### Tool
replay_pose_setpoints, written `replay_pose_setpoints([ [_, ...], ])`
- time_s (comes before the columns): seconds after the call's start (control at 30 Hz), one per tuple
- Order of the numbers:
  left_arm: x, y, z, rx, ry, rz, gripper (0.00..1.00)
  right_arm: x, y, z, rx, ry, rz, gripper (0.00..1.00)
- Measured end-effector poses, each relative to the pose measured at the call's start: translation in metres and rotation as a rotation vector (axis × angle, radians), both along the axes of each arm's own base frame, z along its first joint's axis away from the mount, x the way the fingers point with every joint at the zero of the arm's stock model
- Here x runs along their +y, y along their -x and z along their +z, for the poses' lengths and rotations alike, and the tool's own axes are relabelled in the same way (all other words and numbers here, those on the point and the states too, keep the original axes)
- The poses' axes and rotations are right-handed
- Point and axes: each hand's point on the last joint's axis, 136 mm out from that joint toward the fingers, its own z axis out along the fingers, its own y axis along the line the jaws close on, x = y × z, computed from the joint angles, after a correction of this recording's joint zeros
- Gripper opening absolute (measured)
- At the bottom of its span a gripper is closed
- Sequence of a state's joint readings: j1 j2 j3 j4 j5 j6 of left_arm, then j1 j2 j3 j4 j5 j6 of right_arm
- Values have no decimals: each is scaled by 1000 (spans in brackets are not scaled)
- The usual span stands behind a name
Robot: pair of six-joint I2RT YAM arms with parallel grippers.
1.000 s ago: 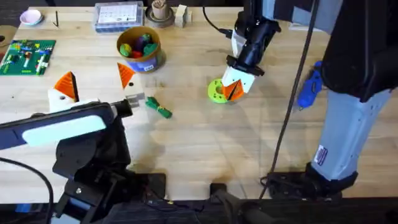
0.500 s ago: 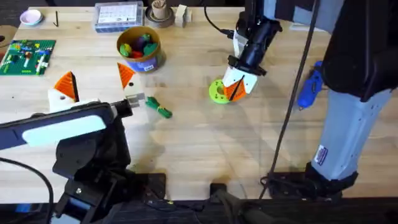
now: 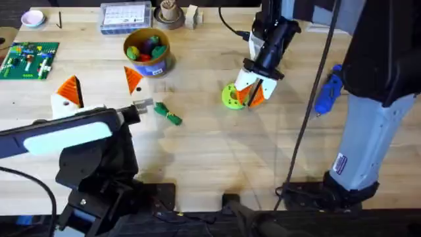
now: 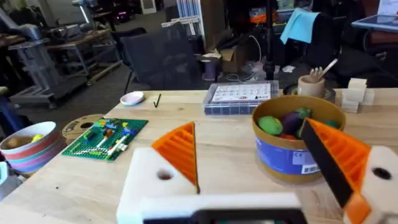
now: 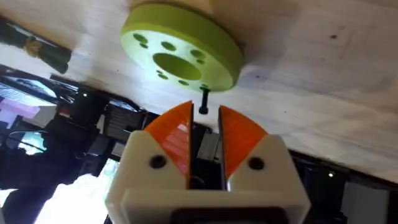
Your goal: Pick up the gripper from the table and insert it into the empty holder that is missing its gripper. Then pick up a screw, insert it into the mounting hole, and use the screwdriver to tighten it. Finally, clean up the table by picking up the vegetable and placing it into the bucket.
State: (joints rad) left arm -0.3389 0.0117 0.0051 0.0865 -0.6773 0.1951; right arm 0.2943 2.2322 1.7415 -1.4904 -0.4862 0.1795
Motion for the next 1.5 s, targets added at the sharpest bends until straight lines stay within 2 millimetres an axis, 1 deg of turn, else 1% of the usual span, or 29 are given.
replay_pose_setpoints([
  [0.13, 0, 0, 0, 0, 0, 0, 992, 1, -3, 6, -7, -2, 0, 288],
  [0.33, 0, 0, 0, 0, 0, 0, 993, 2, -11, 23, -34, -9, 14, 410],
  [0.53, 0, 0, 0, 0, 0, 0, 992, -9, -18, 29, -96, 45, 58, 438],
  [0.6, 0, 0, 0, 0, 0, 0, 993, -15, -21, 37, -141, 71, 75, 450],
  [0.7, 0, 0, 0, 0, 0, 0, 993, -22, -27, 59, -244, 98, 92, 479],
  [0.8, 0, 0, 0, 0, 0, 0, 993, -32, -31, 92, -379, 124, 103, 484],
  [0.9, 0, 0, 0, 0, 0, 0, 993, -43, -30, 125, -510, 155, 108, 486],
  [1.0, 0, 0, 0, 0, 0, 0, 993, -54, -25, 154, -623, 181, 122, 495],
  [1.03, 0, 0, 0, 0, 0, 0, 993, -58, -22, 163, -657, 185, 126, 570],
  [1.07, 0, 0, 0, 0, 0, 0, 994, -61, -19, 172, -693, 186, 138, 622],
  [1.1, 0, 0, 0, 0, 0, 0, 994, -63, -16, 181, -728, 184, 145, 652],
  [1.13, 0, 0, 0, 0, 0, 0, 994, -66, -12, 190, -760, 184, 150, 721],
  [1.17, 0, 0, 0, 0, 0, 0, 993, -68, -8, 199, -794, 182, 160, 822],
  [1.2, 0, 0, 0, 0, 0, 0, 993, -71, -5, 206, -825, 184, 168, 864],
  [1.23, 0, 0, 0, 0, 0, 0, 993, -74, -1, 214, -859, 188, 174, 881],
  [1.37, 0, 0, 0, 0, 0, 0, 993, -88, 16, 244, -983, 212, 175, 896],
  [1.43, 0, 0, 0, 0, 0, 0, 992, -93, 23, 256, -1035, 221, 170, 900],
  [1.5, 0, 0, 0, 0, 0, 0, 993, -97, 29, 263, -1076, 226, 166, 901],
])
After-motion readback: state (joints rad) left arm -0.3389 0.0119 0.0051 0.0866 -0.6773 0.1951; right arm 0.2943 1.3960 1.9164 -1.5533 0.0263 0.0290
